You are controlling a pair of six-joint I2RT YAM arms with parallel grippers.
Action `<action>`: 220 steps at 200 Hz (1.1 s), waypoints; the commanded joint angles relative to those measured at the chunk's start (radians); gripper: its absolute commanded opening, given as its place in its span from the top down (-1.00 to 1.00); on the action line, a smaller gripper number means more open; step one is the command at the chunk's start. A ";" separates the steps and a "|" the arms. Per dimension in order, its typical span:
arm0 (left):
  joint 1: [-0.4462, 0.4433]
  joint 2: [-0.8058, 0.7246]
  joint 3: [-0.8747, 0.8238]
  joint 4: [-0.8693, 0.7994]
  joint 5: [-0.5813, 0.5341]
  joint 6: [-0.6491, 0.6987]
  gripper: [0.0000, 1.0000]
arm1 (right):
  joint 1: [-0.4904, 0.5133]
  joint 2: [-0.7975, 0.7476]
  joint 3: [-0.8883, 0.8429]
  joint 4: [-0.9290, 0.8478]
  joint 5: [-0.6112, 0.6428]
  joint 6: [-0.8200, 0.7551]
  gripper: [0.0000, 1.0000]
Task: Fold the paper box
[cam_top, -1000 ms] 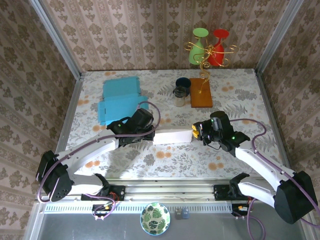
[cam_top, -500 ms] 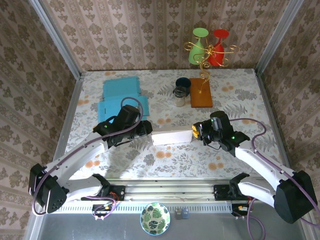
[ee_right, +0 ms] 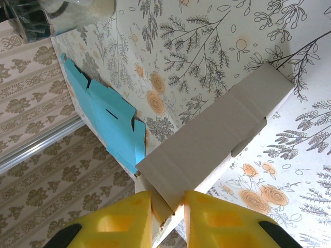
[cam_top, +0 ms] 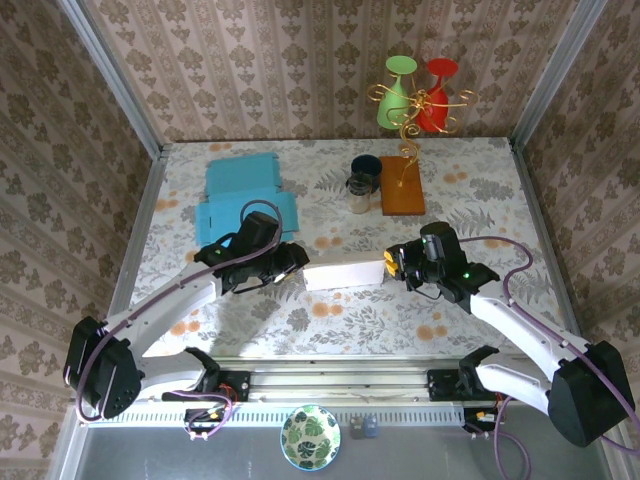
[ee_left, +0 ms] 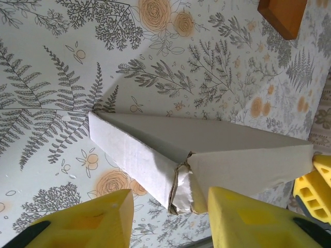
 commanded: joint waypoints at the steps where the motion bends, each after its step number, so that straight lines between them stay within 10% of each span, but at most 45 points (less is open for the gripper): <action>1: 0.008 -0.009 -0.029 0.011 0.014 -0.033 0.22 | 0.000 0.027 -0.030 -0.085 0.009 -0.003 0.54; 220: -0.059 0.044 -0.171 0.223 -0.052 0.211 0.70 | -0.053 0.083 0.072 -0.350 -0.120 -0.300 0.55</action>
